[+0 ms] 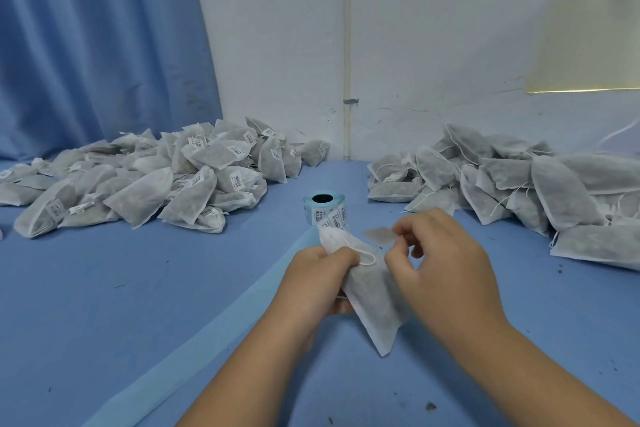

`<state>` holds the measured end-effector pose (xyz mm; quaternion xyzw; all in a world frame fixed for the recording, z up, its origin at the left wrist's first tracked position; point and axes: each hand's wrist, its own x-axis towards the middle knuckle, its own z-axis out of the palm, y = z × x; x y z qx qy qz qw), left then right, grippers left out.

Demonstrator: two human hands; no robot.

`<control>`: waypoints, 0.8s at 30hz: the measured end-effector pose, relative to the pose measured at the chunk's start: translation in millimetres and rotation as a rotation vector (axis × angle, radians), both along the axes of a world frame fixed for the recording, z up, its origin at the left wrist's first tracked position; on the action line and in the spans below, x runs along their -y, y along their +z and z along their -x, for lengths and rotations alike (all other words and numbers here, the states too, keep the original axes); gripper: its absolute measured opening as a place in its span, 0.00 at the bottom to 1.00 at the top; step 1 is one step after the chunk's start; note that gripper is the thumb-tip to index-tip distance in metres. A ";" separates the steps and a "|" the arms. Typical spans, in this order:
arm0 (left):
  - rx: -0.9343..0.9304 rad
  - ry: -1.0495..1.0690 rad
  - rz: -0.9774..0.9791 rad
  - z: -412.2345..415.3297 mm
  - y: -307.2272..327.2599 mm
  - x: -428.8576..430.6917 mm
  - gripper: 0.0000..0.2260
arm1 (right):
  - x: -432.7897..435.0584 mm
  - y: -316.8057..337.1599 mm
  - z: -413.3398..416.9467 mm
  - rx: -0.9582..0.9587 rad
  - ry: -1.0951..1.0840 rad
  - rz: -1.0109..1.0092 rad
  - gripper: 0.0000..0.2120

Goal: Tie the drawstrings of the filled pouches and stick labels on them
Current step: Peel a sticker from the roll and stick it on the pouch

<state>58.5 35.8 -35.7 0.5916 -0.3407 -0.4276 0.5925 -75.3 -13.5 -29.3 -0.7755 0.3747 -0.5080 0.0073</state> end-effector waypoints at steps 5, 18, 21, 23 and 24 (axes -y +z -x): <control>0.021 -0.014 0.009 2.5 0.6 -0.5 0.09 | -0.1 -2.4 -4.8 -0.053 -0.044 0.142 0.06; 0.042 -0.059 0.036 -0.9 -0.5 -0.4 0.08 | -6.7 -10.1 -9.7 -0.283 0.068 0.151 0.09; -0.016 -0.109 0.043 -2.7 1.2 -1.9 0.09 | -4.5 -10.2 -6.7 -0.314 0.071 0.102 0.08; -0.063 -0.154 0.054 -4.9 3.3 -2.4 0.10 | -3.7 -9.3 -4.4 -0.352 0.077 0.078 0.07; -0.073 -0.178 0.057 -6.2 3.9 -2.6 0.10 | -3.3 -8.6 -3.2 -0.379 0.089 0.075 0.06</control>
